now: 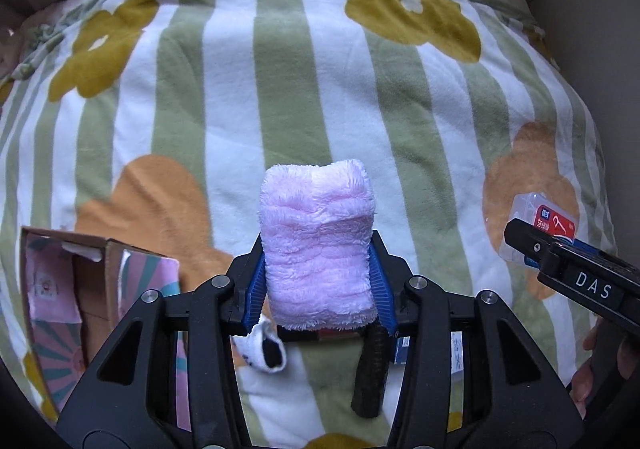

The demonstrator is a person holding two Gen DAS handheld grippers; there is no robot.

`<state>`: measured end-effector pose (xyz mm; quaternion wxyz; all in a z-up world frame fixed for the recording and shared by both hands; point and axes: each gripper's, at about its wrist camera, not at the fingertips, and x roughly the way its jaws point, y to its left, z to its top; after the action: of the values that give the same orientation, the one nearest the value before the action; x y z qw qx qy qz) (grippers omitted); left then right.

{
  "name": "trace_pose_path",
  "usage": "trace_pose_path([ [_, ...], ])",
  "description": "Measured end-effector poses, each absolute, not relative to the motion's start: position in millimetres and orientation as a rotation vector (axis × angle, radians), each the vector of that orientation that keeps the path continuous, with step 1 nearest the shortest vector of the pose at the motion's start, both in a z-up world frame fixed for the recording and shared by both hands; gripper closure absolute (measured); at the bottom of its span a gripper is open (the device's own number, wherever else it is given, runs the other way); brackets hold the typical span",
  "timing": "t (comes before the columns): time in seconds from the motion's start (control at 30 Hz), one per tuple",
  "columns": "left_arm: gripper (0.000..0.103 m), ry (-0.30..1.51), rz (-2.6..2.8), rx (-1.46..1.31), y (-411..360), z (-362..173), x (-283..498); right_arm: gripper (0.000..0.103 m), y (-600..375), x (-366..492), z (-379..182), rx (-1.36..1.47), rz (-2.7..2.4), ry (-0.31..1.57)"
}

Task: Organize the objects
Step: 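Lift the pink towel with the left tool while the right tool lifts the floss box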

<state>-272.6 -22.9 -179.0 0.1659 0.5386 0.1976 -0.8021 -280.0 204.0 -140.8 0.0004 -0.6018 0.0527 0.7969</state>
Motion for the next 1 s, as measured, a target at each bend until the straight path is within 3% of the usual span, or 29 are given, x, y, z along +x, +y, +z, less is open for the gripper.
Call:
trace_pose_path([
  [0.2,0.062,0.581,-2.294,1.452,-30,-127,-218,0.023,166,-238,-109,-1.880,2.676,-0.036],
  [0.37,0.062,0.563,-2.282,1.417,-25,-102,-172,0.023,147,-201,-82,-1.856,2.738,-0.091],
  [1.0,0.062,0.620,-2.247,1.324,-32,-78,-77,0.023,87,-157,-47,-1.840,2.866,-0.211],
])
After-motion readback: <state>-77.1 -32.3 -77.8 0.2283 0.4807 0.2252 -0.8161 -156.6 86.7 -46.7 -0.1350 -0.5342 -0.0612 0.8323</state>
